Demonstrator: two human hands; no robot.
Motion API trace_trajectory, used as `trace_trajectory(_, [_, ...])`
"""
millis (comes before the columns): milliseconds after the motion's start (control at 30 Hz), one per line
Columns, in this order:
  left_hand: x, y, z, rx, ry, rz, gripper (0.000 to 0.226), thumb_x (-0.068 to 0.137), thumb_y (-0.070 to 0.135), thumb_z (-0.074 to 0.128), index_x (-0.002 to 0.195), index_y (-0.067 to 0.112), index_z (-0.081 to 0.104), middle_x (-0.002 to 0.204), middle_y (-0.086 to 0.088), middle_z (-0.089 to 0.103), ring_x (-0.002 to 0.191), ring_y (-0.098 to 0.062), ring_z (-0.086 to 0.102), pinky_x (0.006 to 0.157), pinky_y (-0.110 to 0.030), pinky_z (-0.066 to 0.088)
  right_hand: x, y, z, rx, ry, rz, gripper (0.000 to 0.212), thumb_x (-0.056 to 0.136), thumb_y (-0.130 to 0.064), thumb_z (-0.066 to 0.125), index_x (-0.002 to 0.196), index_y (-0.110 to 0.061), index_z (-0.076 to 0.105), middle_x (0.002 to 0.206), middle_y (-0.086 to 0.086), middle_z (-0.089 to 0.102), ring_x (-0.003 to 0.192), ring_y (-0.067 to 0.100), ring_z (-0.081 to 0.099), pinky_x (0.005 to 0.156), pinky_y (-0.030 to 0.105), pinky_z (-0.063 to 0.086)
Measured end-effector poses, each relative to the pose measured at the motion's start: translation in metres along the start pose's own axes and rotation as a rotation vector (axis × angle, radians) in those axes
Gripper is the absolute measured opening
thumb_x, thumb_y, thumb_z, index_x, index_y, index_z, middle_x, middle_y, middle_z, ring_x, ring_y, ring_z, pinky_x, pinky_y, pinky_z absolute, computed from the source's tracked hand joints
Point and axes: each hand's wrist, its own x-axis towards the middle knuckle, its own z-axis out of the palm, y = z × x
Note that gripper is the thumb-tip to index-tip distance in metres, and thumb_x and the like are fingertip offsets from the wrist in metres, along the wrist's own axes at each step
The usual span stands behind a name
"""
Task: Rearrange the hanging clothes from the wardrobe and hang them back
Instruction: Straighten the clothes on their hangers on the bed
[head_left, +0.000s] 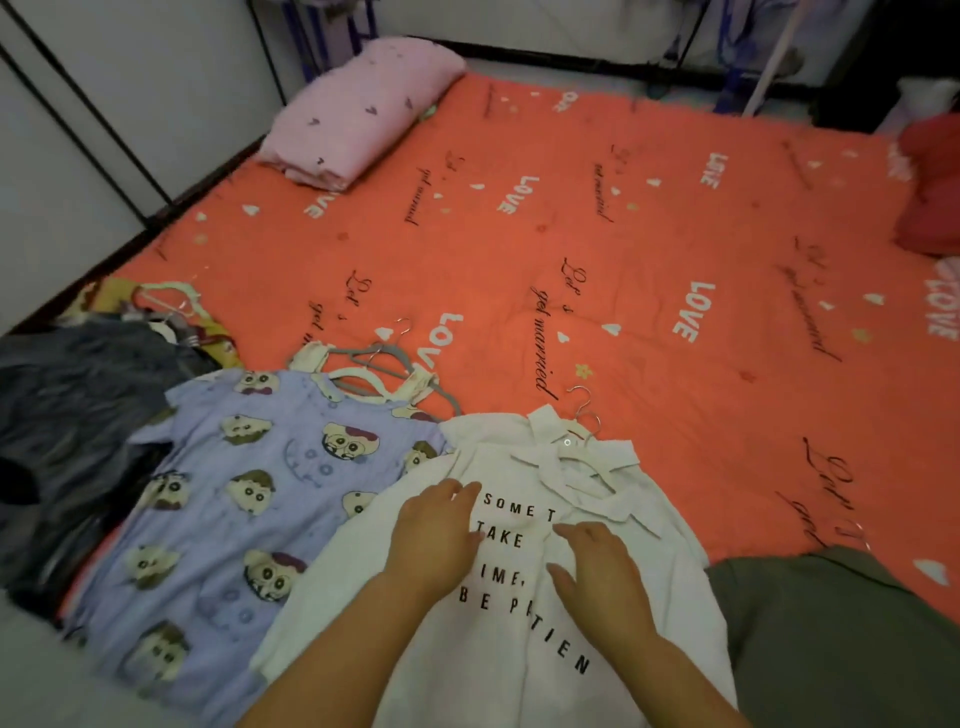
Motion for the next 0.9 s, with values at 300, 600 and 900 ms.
trace_trajectory(300, [-0.113,-0.095,-0.076,0.008,0.115,-0.200,0.050,0.093,0.045,0.045,0.137,0.022,0.036,0.135,0.000,0.045,0.120,-0.022,0.045,0.095,-0.034,0.035,-0.034,-0.138,-0.005,-0.124,-0.048,-0.243,0.050,0.094,-0.035,0.049,0.141,-0.027,0.035,0.137,-0.003,0.042,0.125,0.016,0.040,0.100,0.025,0.031])
trace_trajectory(600, [-0.223,-0.253,-0.099,-0.086,0.204,-0.311,0.049,0.094,0.041,0.047,0.136,0.020,0.036,0.133,-0.001,0.045,0.120,-0.021,0.044,0.097,-0.033,0.035,-0.049,-0.311,0.071,-0.247,-0.114,-0.408,0.053,0.094,-0.038,0.049,0.142,-0.026,0.032,0.141,-0.002,0.040,0.128,0.018,0.040,0.101,0.028,0.035])
trace_trajectory(900, [-0.313,-0.440,-0.123,-0.087,0.217,-0.414,0.045,0.091,0.040,0.052,0.131,0.021,0.042,0.125,-0.003,0.049,0.113,-0.025,0.048,0.093,-0.035,0.036,-0.063,-0.496,0.173,-0.287,-0.164,-0.459,0.053,0.095,-0.036,0.051,0.143,-0.023,0.032,0.143,0.004,0.039,0.127,0.023,0.041,0.101,0.034,0.039])
